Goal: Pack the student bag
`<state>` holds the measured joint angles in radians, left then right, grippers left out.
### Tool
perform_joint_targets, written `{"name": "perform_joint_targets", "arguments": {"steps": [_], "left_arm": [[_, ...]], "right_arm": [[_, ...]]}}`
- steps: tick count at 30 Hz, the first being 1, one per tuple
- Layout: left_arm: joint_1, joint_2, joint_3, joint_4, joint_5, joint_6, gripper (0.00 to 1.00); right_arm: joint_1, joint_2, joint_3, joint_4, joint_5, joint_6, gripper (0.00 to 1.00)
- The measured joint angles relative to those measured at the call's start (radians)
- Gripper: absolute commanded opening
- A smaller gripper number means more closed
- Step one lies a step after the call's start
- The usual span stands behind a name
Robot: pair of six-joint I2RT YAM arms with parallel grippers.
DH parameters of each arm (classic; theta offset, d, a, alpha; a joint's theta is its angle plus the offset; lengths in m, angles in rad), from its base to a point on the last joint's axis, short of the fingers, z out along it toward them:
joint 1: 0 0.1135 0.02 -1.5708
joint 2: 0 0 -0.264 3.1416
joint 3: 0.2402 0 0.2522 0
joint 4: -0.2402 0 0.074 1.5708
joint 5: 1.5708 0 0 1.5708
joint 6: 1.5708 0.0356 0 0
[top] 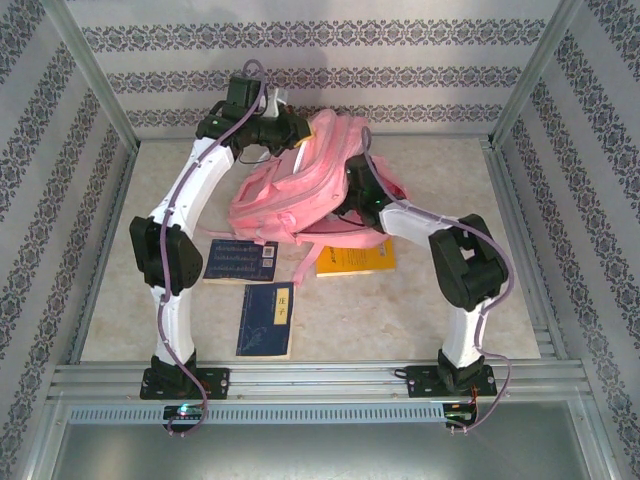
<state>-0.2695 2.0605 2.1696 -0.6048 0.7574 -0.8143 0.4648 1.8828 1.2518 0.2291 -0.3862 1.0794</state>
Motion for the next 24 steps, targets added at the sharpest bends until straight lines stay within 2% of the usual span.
{"name": "perform_joint_targets", "arguments": {"steps": [8, 13, 21, 24], "left_arm": [[0.049, 0.019, 0.019, 0.01, 0.021, -0.002, 0.0], [0.046, 0.04, 0.034, 0.006, 0.048, 0.002, 0.0], [0.042, 0.084, 0.043, 0.016, 0.02, 0.003, 0.01], [0.026, 0.095, 0.045, 0.016, 0.006, 0.009, 0.06]], "right_arm": [[-0.018, -0.159, -0.03, -0.1, 0.005, -0.108, 0.67], [-0.045, -0.218, -0.123, -0.135, 0.034, -0.126, 0.66], [-0.13, -0.418, -0.297, -0.203, 0.104, -0.11, 0.57], [-0.149, -0.516, -0.348, -0.257, 0.156, -0.106, 0.54]]}}
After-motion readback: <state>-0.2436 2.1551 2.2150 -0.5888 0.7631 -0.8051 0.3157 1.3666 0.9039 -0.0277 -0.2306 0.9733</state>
